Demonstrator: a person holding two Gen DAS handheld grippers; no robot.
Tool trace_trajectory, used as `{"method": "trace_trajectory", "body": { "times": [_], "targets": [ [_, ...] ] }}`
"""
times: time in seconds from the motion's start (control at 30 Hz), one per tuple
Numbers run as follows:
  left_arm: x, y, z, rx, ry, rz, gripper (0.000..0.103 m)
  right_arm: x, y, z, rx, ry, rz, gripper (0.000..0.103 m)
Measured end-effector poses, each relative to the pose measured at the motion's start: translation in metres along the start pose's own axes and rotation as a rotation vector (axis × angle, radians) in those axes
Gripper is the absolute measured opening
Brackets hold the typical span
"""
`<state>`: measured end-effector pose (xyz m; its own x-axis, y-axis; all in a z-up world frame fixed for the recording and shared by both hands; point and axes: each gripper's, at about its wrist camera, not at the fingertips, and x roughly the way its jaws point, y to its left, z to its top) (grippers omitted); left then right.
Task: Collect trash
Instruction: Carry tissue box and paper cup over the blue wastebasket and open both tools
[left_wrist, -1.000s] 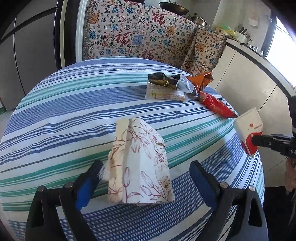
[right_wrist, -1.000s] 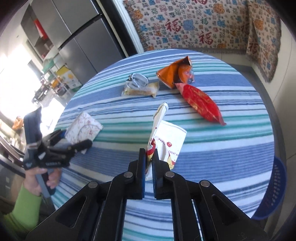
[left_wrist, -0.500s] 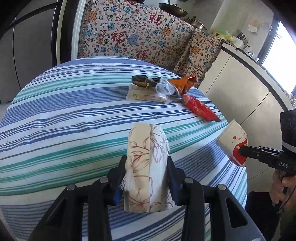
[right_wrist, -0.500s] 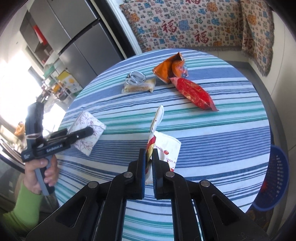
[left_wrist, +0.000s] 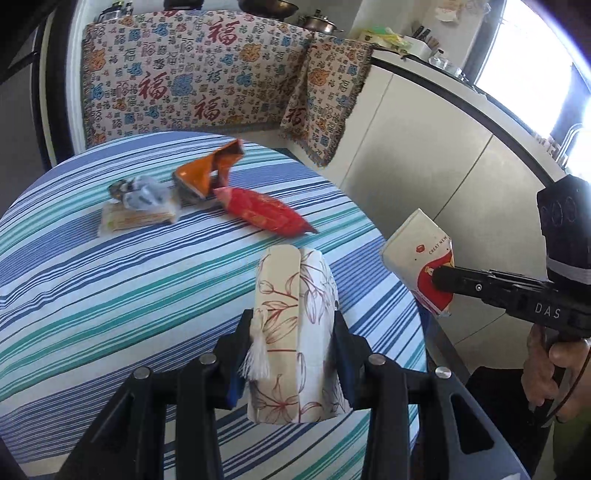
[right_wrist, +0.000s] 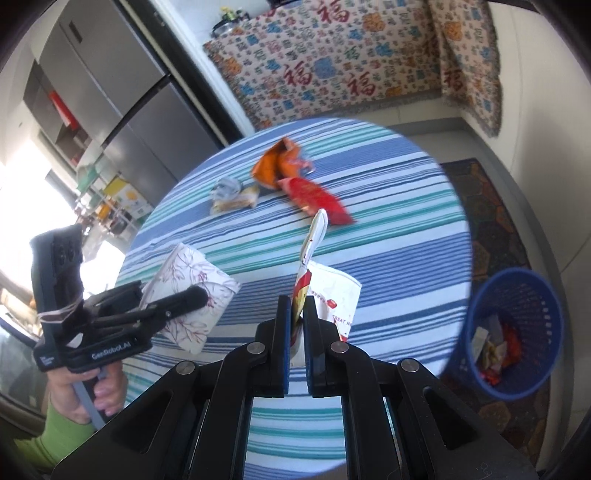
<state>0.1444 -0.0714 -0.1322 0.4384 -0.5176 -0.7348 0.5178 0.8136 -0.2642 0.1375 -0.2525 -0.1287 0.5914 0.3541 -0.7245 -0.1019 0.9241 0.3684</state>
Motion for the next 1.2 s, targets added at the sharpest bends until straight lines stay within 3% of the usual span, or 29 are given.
{"method": "trace_trajectory", "body": {
  "times": [0.37, 0.47, 0.83, 1.2],
  "targets": [
    [0.077, -0.146, 0.040, 0.156, 0.047, -0.132, 0.040, -0.074, -0.131, -0.005, 0.157, -0.066, -0.223, 0.005],
    [0.109, -0.177, 0.046, 0.166, 0.059, -0.125, 0.040, -0.079, -0.167, -0.007, 0.209, -0.058, -0.264, 0.005],
    [0.213, -0.222, 0.047, 0.178, 0.162, -0.123, 0.040, -0.072, -0.264, -0.020, 0.363, -0.017, -0.296, 0.005],
    [0.275, -0.234, 0.041, 0.225, 0.235, -0.120, 0.041, -0.051, -0.299, -0.031, 0.416, 0.019, -0.284, 0.006]
  ]
}}
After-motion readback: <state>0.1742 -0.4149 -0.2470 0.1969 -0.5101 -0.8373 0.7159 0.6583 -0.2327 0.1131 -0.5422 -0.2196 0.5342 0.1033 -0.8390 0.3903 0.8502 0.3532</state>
